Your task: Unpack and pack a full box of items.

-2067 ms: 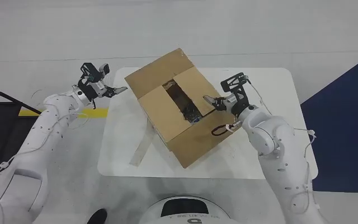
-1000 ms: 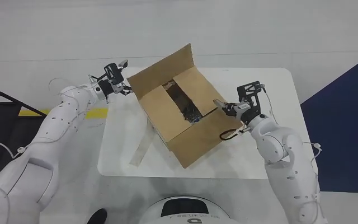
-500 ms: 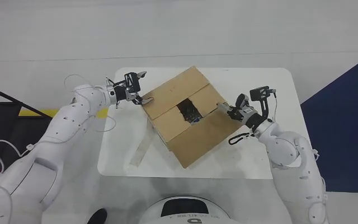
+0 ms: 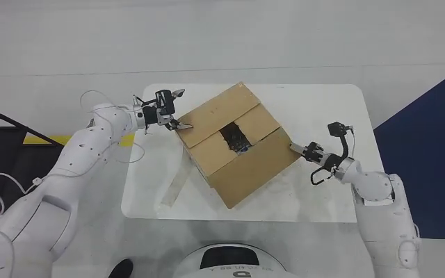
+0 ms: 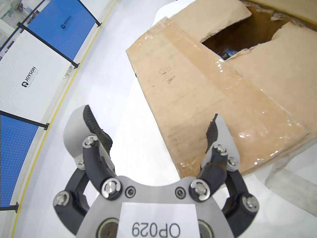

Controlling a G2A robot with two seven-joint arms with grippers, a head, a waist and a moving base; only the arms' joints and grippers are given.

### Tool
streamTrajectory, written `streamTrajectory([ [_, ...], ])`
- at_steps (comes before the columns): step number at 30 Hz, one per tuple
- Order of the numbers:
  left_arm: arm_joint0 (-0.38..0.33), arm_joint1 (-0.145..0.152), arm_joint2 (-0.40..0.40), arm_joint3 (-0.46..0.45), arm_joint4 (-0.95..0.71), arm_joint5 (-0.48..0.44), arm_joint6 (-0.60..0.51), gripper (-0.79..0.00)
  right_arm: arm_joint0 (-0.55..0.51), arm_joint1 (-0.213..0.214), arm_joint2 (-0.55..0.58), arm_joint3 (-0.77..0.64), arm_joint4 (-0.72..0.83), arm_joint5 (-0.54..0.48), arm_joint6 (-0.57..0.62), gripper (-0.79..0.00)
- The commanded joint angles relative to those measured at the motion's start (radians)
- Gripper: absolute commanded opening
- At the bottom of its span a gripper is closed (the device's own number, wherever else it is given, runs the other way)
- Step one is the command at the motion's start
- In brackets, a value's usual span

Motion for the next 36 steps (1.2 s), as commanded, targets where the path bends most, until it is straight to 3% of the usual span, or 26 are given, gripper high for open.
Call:
streamTrajectory([
  [1, 0.000, 0.000, 0.000, 0.000, 0.000, 0.000, 0.000, 0.000, 0.028, 0.002, -0.007, 0.055, 0.189, -0.066, 0.119, 0.000],
  [7, 0.000, 0.000, 0.000, 0.000, 0.000, 0.000, 0.000, 0.000, 0.088, -0.003, -0.034, 0.185, 0.781, -0.160, 0.303, 0.000],
  [14, 0.000, 0.000, 0.000, 0.000, 0.000, 0.000, 0.000, 0.000, 0.134, 0.006, -0.073, 0.197, 0.929, -0.124, 0.340, 0.000],
  [21, 0.000, 0.000, 0.000, 0.000, 0.000, 0.000, 0.000, 0.000, 0.228, -0.006, -0.197, 0.157, 0.839, -0.118, 0.275, 0.000],
  [26, 0.000, 0.000, 0.000, 0.000, 0.000, 0.000, 0.000, 0.000, 0.278, -0.015, -0.297, 0.065, 0.612, -0.084, 0.131, 0.000],
  [32, 0.023, 0.006, -0.026, 0.010, -0.033, 0.031, -0.016, 0.000, 0.321, -0.019, -0.402, -0.009, 0.227, 0.055, -0.035, 0.000],
  [36, 0.058, 0.031, -0.073, 0.011, -0.046, 0.045, 0.002, 0.000, 0.318, -0.021, -0.443, -0.051, 0.150, 0.104, -0.084, 0.000],
])
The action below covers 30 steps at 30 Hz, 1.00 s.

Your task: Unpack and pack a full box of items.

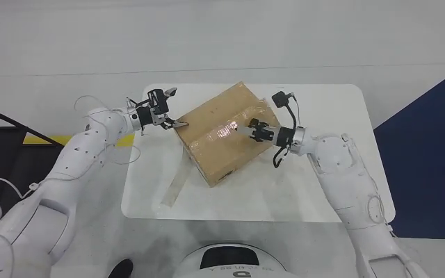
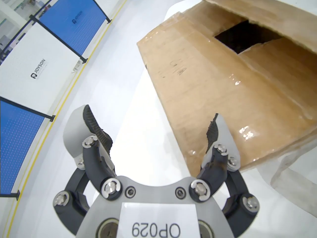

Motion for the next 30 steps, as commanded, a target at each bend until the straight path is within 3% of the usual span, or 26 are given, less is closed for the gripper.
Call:
streamTrajectory([
  [1, 0.020, 0.014, -0.025, -0.005, 0.002, 0.006, 0.015, 0.000, 0.001, 0.000, -0.011, -0.011, -0.029, 0.020, -0.016, 0.000],
  [8, 0.093, 0.060, -0.100, -0.052, 0.018, 0.008, 0.040, 0.000, 0.031, -0.005, -0.054, -0.027, -0.119, 0.084, -0.100, 0.000],
  [13, 0.147, 0.079, -0.132, -0.099, 0.017, 0.007, -0.018, 0.000, 0.088, -0.011, -0.072, 0.048, -0.154, 0.119, -0.162, 0.000],
  [22, 0.211, 0.065, -0.137, -0.149, -0.090, 0.041, -0.134, 0.000, 0.186, -0.015, -0.065, 0.234, -0.087, 0.042, -0.163, 0.000],
  [30, 0.211, 0.042, -0.128, -0.116, -0.157, 0.066, -0.199, 0.000, 0.074, 0.020, 0.158, 0.279, 0.030, -0.083, -0.315, 0.000],
])
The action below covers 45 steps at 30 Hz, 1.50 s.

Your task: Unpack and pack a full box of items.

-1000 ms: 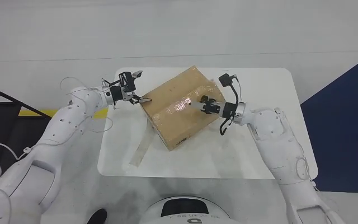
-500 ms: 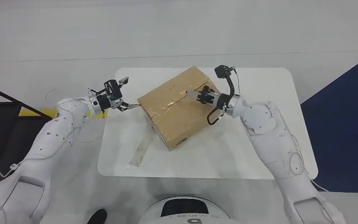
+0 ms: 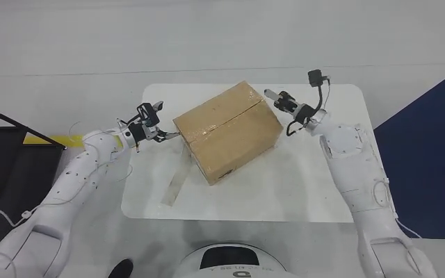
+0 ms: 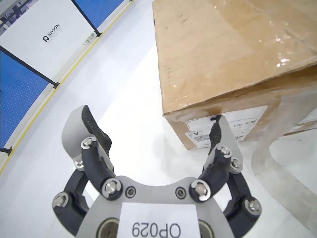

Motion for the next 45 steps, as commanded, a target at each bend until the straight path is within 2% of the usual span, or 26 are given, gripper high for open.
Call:
streamTrajectory([
  [1, -0.002, -0.004, 0.002, 0.007, -0.009, 0.001, -0.017, 0.000, -0.027, 0.009, 0.055, 0.024, 0.016, -0.002, -0.006, 0.000],
  [4, -0.010, -0.012, 0.010, 0.012, -0.016, -0.001, -0.046, 0.000, -0.033, 0.019, 0.079, 0.065, -0.036, 0.041, 0.017, 0.000],
  [8, -0.030, -0.024, 0.024, 0.013, -0.022, -0.008, -0.095, 0.000, -0.006, 0.023, 0.027, 0.109, -0.082, 0.036, 0.153, 0.000],
  [12, -0.055, -0.036, 0.033, 0.012, -0.027, -0.018, -0.137, 0.000, 0.024, 0.022, 0.012, 0.195, 0.091, -0.076, 0.328, 0.000],
  [16, -0.084, -0.046, 0.043, 0.012, -0.025, -0.036, -0.177, 0.000, 0.047, 0.033, 0.018, 0.258, 0.171, -0.154, 0.498, 0.000],
  [21, -0.117, -0.059, 0.061, -0.002, -0.015, -0.064, -0.210, 0.000, 0.035, 0.050, 0.047, 0.291, 0.289, -0.224, 0.641, 0.000],
  [29, -0.159, -0.081, 0.091, -0.015, -0.009, -0.096, -0.251, 0.000, -0.070, 0.096, 0.013, 0.153, 0.277, -0.215, 0.650, 0.000],
  [33, -0.174, -0.088, 0.096, -0.012, -0.003, -0.103, -0.255, 0.000, -0.115, 0.123, 0.049, 0.141, 0.291, -0.247, 0.618, 0.000],
  [37, -0.182, -0.088, 0.089, 0.000, 0.005, -0.099, -0.248, 0.000, -0.156, 0.140, 0.146, 0.134, 0.347, -0.290, 0.514, 0.000],
  [41, -0.171, -0.079, 0.063, 0.015, 0.017, -0.074, -0.237, 0.000, -0.235, 0.141, 0.202, -0.021, 0.421, -0.362, 0.378, 0.000],
  [45, -0.136, -0.064, 0.028, 0.011, 0.024, -0.049, -0.216, 0.000, -0.279, 0.137, 0.178, -0.152, 0.469, -0.387, 0.349, 0.000],
])
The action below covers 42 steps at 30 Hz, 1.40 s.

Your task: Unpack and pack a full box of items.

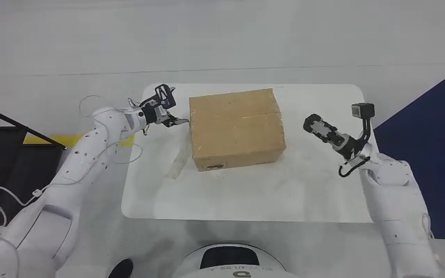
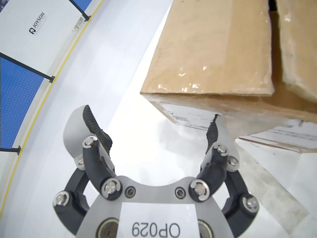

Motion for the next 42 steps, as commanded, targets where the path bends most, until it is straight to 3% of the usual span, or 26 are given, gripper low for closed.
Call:
streamTrajectory([
  [1, 0.025, 0.008, -0.019, -0.007, -0.001, 0.014, 0.015, 0.000, 0.007, -0.003, -0.031, -0.039, -0.001, 0.019, -0.005, 0.000],
  [6, 0.096, 0.028, -0.067, -0.035, -0.016, 0.042, 0.052, 0.000, 0.122, -0.020, -0.172, -0.038, -0.118, 0.153, -0.041, 0.000],
  [11, 0.176, 0.044, -0.109, -0.077, -0.026, 0.088, 0.073, 0.000, 0.265, -0.045, -0.304, 0.084, -0.257, 0.344, -0.120, 0.000],
  [14, 0.224, 0.052, -0.133, -0.105, -0.039, 0.105, 0.082, 0.000, 0.323, -0.053, -0.341, 0.154, -0.304, 0.387, -0.132, 0.000],
  [21, 0.284, 0.048, -0.118, -0.157, -0.054, 0.095, 0.077, 0.000, 0.371, -0.055, -0.354, 0.215, -0.306, 0.355, -0.105, 0.000],
  [30, 0.275, 0.015, -0.057, -0.149, -0.082, 0.126, 0.125, 0.000, 0.371, -0.055, -0.354, 0.215, -0.306, 0.355, -0.105, 0.000],
  [37, 0.217, -0.033, -0.006, -0.099, -0.114, 0.271, 0.111, 0.000, 0.371, -0.055, -0.354, 0.215, -0.306, 0.355, -0.105, 0.000],
  [42, 0.222, -0.043, -0.014, -0.103, -0.099, 0.389, 0.134, 0.000, 0.371, -0.055, -0.354, 0.215, -0.306, 0.355, -0.105, 0.000],
])
